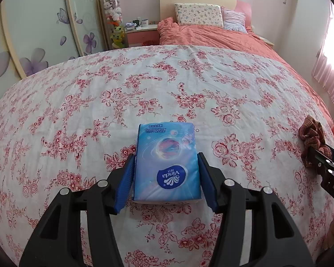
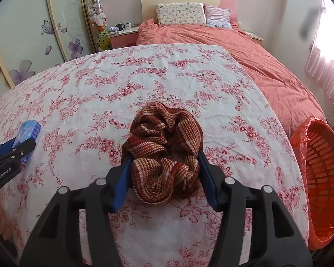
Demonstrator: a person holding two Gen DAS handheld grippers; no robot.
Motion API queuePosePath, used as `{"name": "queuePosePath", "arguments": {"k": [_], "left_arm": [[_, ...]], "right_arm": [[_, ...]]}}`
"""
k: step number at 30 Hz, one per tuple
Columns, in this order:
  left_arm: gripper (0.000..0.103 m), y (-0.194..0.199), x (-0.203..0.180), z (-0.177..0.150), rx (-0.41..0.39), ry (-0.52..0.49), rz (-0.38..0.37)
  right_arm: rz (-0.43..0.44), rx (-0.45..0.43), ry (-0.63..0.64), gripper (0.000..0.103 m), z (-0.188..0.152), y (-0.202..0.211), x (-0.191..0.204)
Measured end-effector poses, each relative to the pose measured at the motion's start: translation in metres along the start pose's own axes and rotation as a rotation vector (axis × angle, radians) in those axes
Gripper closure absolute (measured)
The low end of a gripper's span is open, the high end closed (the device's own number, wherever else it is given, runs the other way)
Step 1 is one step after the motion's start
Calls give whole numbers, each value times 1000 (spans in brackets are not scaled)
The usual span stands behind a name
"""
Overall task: Collect trash
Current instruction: 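Hold the tissue pack in the left tool and the scrunchie in the right tool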
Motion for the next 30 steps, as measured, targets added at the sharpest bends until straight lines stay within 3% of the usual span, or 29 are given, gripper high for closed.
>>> {"name": "queuePosePath", "arguments": {"k": [30], "left_arm": [[45, -1, 1, 0, 0, 6, 3]], "right_arm": [[8, 1, -4, 45, 0, 0, 0]]}}
Point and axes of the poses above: each gripper's, at about its wrist camera, not at the fingertips, and y roughly against the way its jaws point, x to its left, z to its top, the point moved 9 cm from there along -y, roughly the way its jaws point, and after that the axes turned 5 degrees about -z, right-handed, at the moved point
